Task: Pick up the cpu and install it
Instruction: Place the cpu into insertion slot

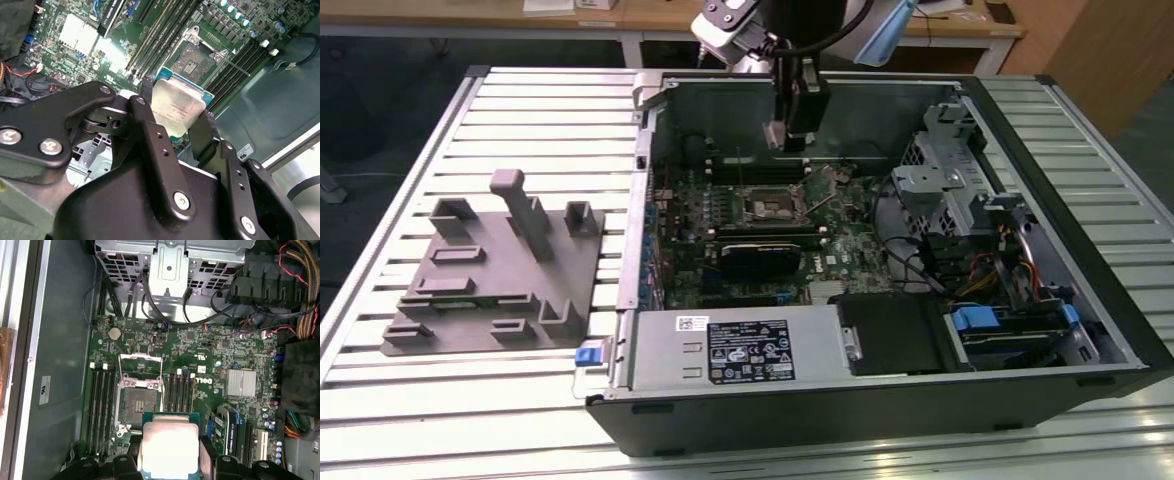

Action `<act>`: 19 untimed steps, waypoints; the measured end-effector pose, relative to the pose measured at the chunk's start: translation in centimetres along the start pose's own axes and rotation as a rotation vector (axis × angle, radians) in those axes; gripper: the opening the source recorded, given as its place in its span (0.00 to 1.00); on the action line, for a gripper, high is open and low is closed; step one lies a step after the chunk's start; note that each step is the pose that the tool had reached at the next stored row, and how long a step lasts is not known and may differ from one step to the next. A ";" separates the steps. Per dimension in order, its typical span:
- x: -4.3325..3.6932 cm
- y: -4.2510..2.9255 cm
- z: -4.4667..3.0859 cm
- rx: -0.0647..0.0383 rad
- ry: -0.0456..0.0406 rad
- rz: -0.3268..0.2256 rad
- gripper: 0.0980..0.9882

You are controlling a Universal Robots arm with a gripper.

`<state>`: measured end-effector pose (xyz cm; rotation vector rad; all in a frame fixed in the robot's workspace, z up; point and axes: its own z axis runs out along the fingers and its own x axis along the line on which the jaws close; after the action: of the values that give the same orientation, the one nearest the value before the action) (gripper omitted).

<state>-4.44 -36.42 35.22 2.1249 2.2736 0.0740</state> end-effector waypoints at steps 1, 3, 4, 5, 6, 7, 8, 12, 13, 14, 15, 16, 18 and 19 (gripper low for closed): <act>0.00 0.00 0.08 0.000 -0.0001 0.000 0.50; 0.05 -0.01 0.27 0.000 -0.0002 0.000 0.50; 0.04 -0.02 0.39 0.000 0.0000 0.000 0.50; 0.04 -0.02 0.51 0.000 0.0000 0.000 0.50; 0.04 -0.03 0.64 0.000 0.0000 0.000 0.50; 0.04 -0.04 0.78 0.000 -0.0001 0.000 0.50; 0.04 -0.04 0.91 0.000 -0.0001 0.000 0.50; 0.04 -0.07 1.36 0.000 -0.0001 0.000 0.50; 0.03 -0.08 1.46 0.000 -0.0002 0.000 0.50; 0.04 -0.08 1.62 0.000 -0.0002 0.000 0.50; 0.06 -0.10 1.80 0.000 -0.0013 0.000 0.50; 0.10 -0.10 1.98 0.000 -0.0024 0.000 0.50; 0.14 -0.11 2.34 0.000 -0.0025 0.000 0.50; 0.15 -0.12 2.49 0.000 -0.0026 0.000 0.50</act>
<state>-4.43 -36.24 32.73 2.1236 2.2726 0.0710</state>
